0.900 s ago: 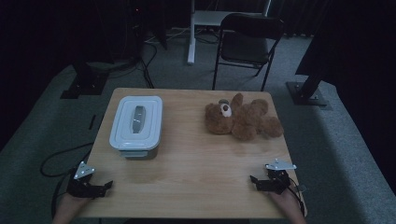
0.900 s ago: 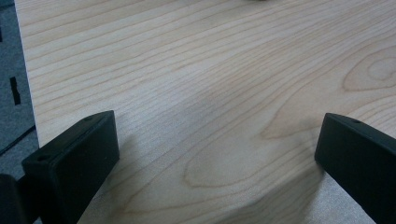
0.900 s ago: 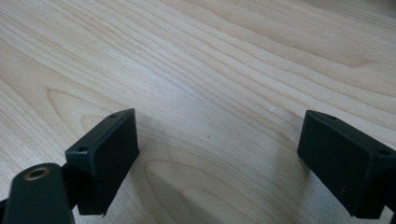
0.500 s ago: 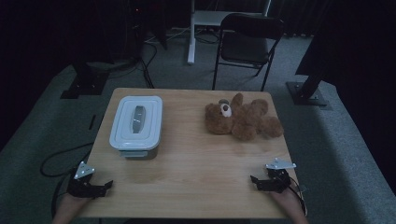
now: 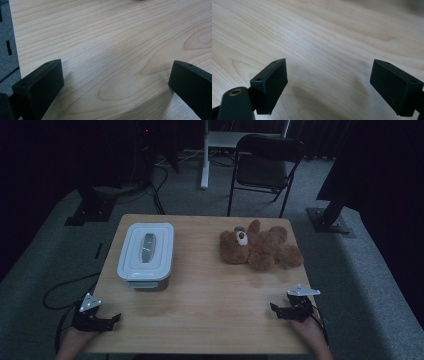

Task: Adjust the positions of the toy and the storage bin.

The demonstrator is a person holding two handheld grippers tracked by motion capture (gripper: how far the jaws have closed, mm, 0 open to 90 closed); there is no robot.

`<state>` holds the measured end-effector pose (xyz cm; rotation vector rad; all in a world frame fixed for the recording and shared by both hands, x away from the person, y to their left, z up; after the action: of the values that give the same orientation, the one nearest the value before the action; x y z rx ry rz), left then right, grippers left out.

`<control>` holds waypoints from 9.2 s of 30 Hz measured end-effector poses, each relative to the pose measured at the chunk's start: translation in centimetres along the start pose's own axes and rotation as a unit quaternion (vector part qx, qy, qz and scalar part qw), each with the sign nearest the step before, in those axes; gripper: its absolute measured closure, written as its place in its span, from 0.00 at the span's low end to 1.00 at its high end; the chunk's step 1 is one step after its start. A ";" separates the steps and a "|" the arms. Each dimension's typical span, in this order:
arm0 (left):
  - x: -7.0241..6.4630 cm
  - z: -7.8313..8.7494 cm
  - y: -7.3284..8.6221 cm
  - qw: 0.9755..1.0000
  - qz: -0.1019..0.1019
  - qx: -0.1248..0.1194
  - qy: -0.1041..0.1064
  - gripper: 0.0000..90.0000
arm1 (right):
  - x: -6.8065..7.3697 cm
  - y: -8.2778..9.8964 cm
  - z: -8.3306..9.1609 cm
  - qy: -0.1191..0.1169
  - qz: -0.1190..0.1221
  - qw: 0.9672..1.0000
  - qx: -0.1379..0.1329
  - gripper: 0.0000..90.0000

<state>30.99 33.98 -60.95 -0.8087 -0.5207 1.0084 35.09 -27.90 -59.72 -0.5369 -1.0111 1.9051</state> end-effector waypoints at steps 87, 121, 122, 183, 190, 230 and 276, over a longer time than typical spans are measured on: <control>0.0 0.1 0.1 1.000 0.000 0.001 -0.002 0.01 | -11.5 -9.5 -3.4 0.121 -0.062 0.990 -0.026 0.60; 0.0 0.1 0.0 1.000 0.002 0.001 -0.003 0.01 | -2.8 -7.6 -1.4 0.105 0.017 0.994 -0.012 0.73; 0.0 0.1 0.0 1.000 0.002 0.001 -0.003 0.01 | -2.8 -7.6 -1.4 0.105 0.017 0.994 -0.012 0.73; 0.0 0.1 0.1 1.000 0.002 0.002 -0.004 0.01 | 5.6 -17.0 -5.2 -0.024 -0.042 0.996 -0.072 0.31; 0.0 0.1 0.1 1.000 0.002 0.001 -0.003 0.01 | 3.9 -16.9 -8.4 0.000 -0.072 0.996 -0.046 0.22; 0.0 0.1 0.1 1.000 0.002 0.002 -0.004 0.01 | 4.3 -17.2 -10.3 0.038 -0.024 0.998 -0.045 0.87; 0.0 0.1 0.1 1.000 0.003 0.001 -0.005 0.01 | -6.3 -15.3 -8.3 0.162 -0.102 0.981 -0.045 0.78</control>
<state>30.88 33.99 -60.95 -0.8036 -0.5250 1.0185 51.79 -25.48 -52.13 -0.7399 -0.9024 1.5375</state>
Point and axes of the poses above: each handheld gripper's, and its own axes: z roughly backward along the jaws, y roughly out of its underside, x roughly to its left, the point moved 8 cm from there along -z, roughly forward along the jaws, and after that the axes turned 9 degrees about -x, right-handed, at the moved point
